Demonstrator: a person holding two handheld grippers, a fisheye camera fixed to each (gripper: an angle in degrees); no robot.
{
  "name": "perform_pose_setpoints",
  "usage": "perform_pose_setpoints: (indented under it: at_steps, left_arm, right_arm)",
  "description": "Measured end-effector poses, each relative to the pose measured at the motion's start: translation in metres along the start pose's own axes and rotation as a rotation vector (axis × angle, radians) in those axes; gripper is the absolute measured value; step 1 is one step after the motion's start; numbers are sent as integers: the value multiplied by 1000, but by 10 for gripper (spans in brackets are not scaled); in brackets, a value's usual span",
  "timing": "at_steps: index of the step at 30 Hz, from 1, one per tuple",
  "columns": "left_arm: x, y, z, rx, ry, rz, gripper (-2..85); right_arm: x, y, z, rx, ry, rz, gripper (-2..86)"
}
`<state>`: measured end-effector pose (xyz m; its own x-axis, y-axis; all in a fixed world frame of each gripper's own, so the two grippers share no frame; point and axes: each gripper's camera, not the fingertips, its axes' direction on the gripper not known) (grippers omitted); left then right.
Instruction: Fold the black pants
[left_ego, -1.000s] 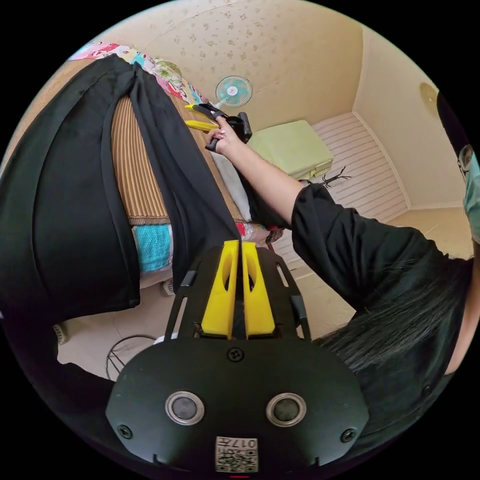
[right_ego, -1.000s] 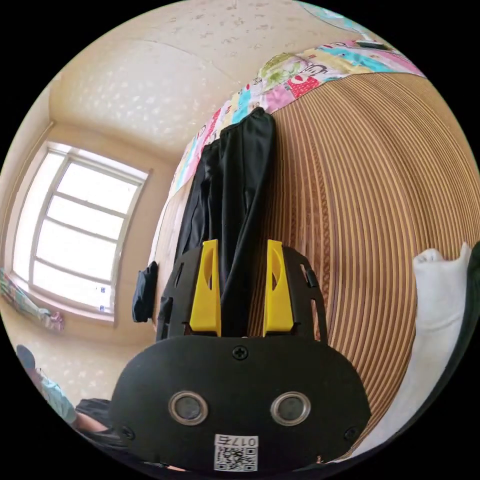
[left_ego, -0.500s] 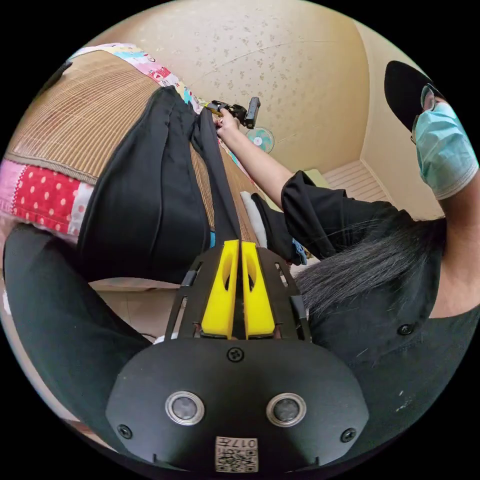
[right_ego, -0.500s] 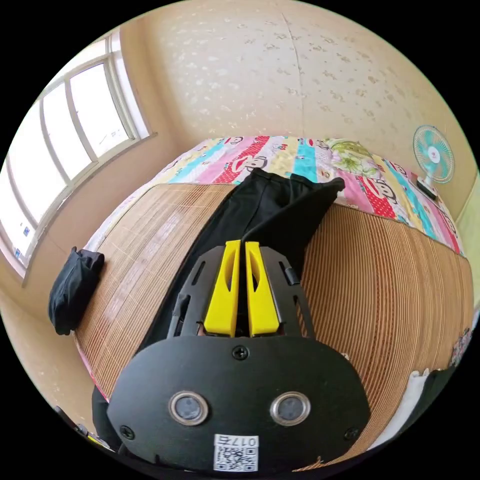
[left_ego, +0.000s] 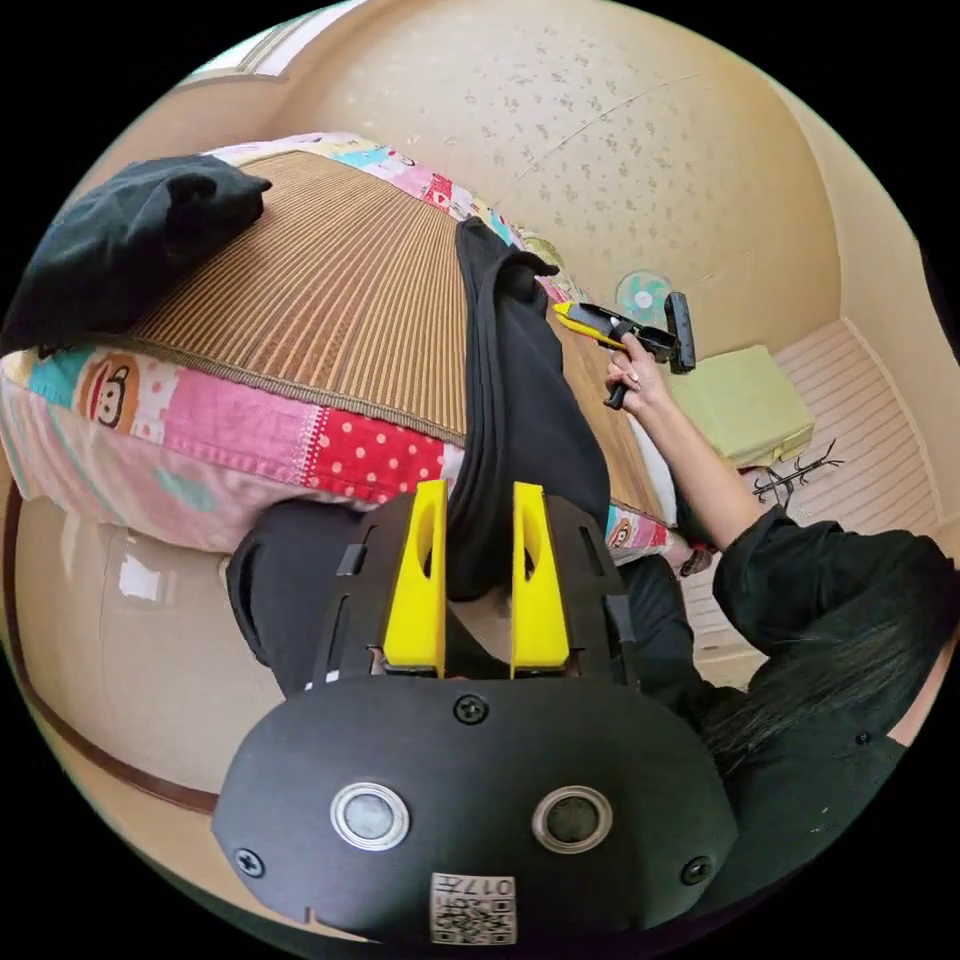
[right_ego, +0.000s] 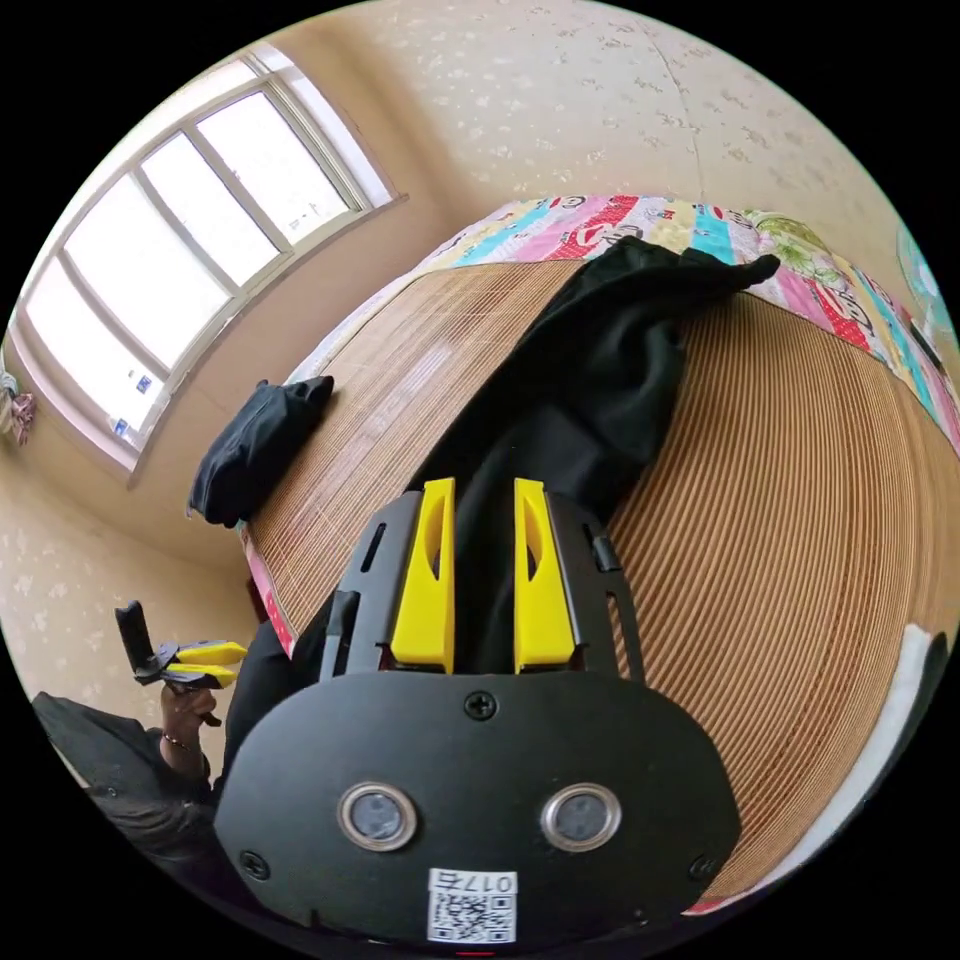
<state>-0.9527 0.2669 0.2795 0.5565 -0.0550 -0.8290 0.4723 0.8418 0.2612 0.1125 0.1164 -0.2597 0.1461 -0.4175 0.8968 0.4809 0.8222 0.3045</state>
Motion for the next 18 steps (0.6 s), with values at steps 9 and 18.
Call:
perform_pose_setpoints:
  at_steps: [9,18]
  left_arm:
    - [49,-18,76,-95,-191,101,92]
    - [60,18,110,-124,-214,63,52]
  right_arm:
    - [-16,175,-40,-5,-55,113,103]
    - [-15,234,-21,-71,-90,243,68]
